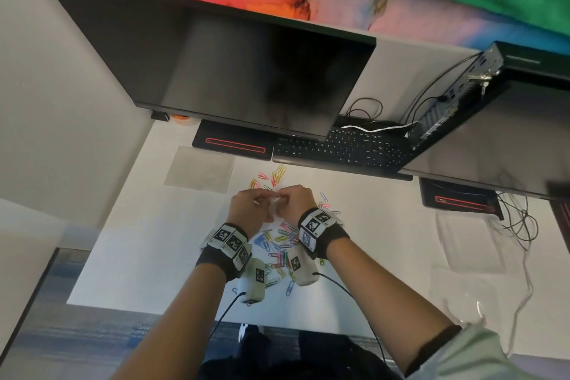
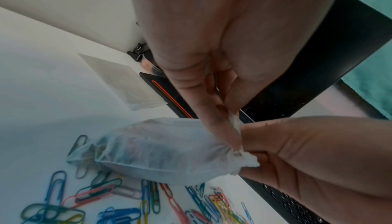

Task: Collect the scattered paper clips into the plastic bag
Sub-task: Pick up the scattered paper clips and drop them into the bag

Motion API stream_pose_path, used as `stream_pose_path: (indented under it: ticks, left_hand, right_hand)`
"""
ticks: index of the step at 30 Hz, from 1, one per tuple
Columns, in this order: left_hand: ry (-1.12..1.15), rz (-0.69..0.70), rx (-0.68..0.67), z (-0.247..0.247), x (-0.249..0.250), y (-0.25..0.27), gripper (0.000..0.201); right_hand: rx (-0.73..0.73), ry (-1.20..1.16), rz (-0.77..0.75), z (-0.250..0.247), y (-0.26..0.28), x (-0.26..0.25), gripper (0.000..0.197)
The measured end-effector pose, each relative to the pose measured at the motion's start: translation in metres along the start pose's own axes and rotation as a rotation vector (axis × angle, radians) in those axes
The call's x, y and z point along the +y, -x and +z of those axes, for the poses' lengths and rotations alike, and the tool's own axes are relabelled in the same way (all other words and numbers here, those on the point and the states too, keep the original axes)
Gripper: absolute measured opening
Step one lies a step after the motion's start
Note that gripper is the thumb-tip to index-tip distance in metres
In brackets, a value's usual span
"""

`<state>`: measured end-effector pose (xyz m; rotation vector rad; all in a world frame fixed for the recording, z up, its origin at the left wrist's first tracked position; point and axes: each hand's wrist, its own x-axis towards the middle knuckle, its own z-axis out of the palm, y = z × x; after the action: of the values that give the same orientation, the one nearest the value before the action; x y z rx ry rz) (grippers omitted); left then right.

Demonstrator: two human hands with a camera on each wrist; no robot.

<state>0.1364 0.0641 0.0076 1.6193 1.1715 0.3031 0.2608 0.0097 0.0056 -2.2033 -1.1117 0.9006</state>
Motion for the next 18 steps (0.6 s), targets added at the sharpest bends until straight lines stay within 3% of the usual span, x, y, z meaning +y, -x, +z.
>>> stream_pose_path:
  ticks: [5, 10, 12, 15, 16, 18]
  left_hand:
    - [0.002, -0.009, -0.007, -0.003, -0.003, -0.002, 0.027]
    - [0.015, 0.003, 0.003, -0.007, -0.006, -0.006, 0.025]
    - [0.029, 0.009, -0.001, -0.008, -0.006, -0.006, 0.025]
    - [0.059, 0.014, 0.008, -0.012, -0.006, -0.009, 0.026]
    - [0.060, 0.019, 0.010, -0.013, -0.007, -0.009, 0.026]
    - [0.063, 0.025, 0.012, -0.015, -0.008, -0.009, 0.026]
  right_hand:
    - [-0.003, 0.066, -0.076, 0.002, -0.003, 0.002, 0.021]
    - [-0.242, 0.130, -0.083, -0.008, -0.001, 0.004, 0.034]
    - [-0.260, 0.030, -0.091, -0.021, 0.000, 0.005, 0.035]
    - [-0.104, -0.283, -0.005, -0.042, -0.001, 0.023, 0.029]
    - [-0.013, -0.285, 0.041, -0.049, -0.005, 0.035, 0.028]
    - [0.098, -0.016, 0.160, -0.058, -0.015, 0.066, 0.032]
